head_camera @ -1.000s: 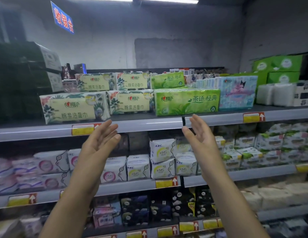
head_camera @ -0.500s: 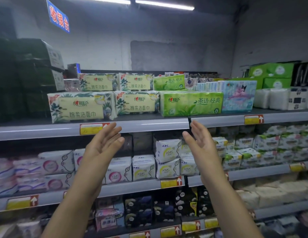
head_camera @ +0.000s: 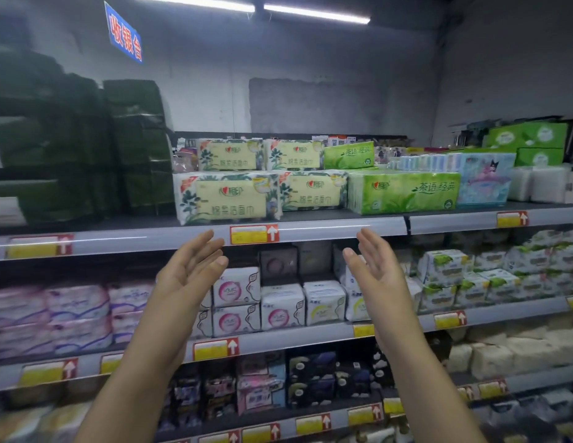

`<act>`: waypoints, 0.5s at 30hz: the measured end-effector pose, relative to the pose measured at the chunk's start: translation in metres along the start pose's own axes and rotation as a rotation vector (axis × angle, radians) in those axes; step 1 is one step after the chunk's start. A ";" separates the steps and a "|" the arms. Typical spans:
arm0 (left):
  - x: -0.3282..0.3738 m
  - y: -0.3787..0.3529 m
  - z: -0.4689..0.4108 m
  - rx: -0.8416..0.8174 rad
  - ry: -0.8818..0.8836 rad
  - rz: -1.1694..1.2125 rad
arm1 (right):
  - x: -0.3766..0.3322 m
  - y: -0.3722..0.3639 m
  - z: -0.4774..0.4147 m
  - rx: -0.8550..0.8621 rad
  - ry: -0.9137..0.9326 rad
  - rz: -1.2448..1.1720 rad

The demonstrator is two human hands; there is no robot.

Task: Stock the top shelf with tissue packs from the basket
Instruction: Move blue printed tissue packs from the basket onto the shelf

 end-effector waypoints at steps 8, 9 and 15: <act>-0.011 0.046 -0.002 0.053 0.054 -0.018 | 0.004 -0.041 0.011 -0.049 -0.022 0.008; -0.014 0.050 -0.004 0.059 0.062 -0.021 | 0.007 -0.045 0.011 -0.054 -0.024 0.011; -0.041 0.065 -0.005 0.098 0.119 -0.081 | 0.038 -0.058 0.013 -0.065 -0.068 0.047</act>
Point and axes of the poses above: each hand's wrist, its own z-axis away from the middle knuckle, its own y-axis out of the back of the hand, x = y × z, the point moved 5 cm from there along -z, towards the middle knuckle, and after that the axes turned 11 degrees about x, right-handed, at the moved point
